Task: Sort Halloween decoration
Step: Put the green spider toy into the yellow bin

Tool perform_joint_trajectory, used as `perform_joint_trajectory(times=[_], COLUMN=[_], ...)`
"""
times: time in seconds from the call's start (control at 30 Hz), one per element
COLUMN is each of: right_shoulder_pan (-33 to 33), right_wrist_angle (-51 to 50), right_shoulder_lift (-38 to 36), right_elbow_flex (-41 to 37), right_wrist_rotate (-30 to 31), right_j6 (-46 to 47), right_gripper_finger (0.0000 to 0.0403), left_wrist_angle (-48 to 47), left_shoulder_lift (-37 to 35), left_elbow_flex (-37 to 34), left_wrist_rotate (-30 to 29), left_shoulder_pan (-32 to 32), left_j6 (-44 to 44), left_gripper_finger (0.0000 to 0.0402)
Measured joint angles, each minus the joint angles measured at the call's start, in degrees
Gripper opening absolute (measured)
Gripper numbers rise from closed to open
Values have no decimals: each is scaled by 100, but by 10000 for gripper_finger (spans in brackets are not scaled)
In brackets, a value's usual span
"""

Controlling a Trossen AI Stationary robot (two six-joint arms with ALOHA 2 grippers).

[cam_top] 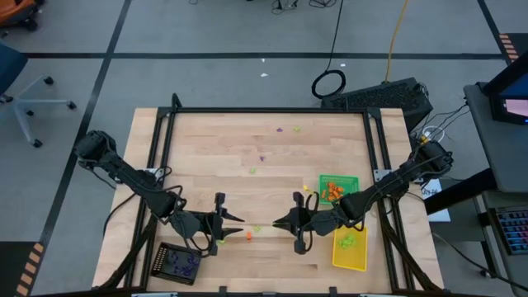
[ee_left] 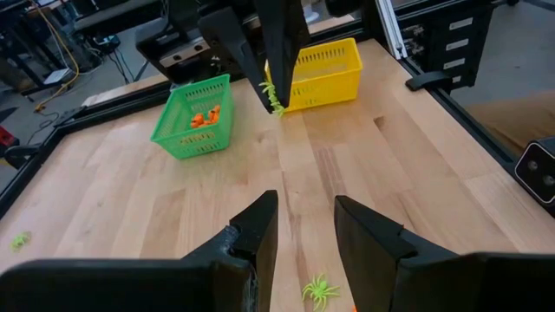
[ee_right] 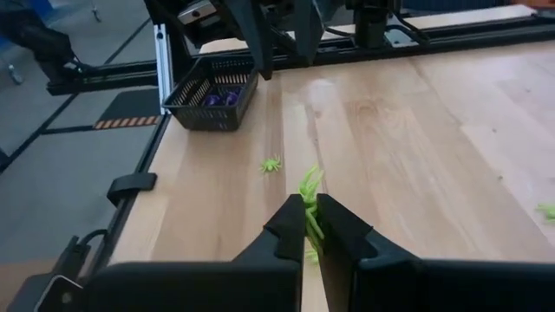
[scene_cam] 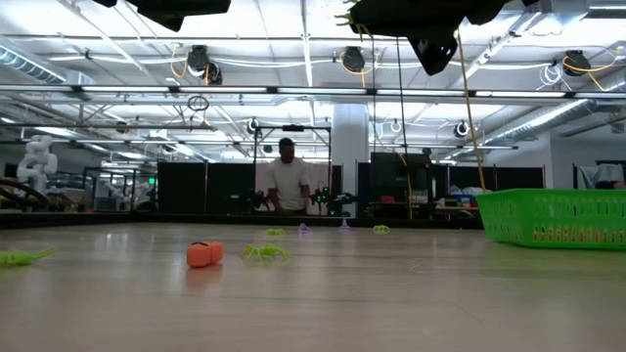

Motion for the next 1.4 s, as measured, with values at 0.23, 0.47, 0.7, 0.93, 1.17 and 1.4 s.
perform_joint_trajectory(times=[0.23,0.47,0.7,0.93,1.17,1.4], right_shoulder_pan=[2,20,199,796,1607,2250], right_wrist_angle=[-291,-1248,-2721,-4336,-5084,-6074], right_shoulder_lift=[-8,-274,-957,-1595,-1881,-1856], right_elbow_flex=[2,2,2,2,2,2], right_wrist_rotate=[-9,-511,-774,-791,-1198,-1494], right_j6=[-115,482,1567,2926,4213,5437], right_gripper_finger=[4,4,4,4,4,4], left_wrist_angle=[-1,-2,-2,0,0,6], left_shoulder_lift=[0,0,0,0,0,-1], left_elbow_flex=[0,0,0,0,0,0], left_wrist_rotate=[2,2,2,2,2,2], left_shoulder_pan=[-1,-2,0,-2,0,14], left_j6=[0,-2,-1,0,-4,-3], left_gripper_finger=[118,118,118,118,118,118])
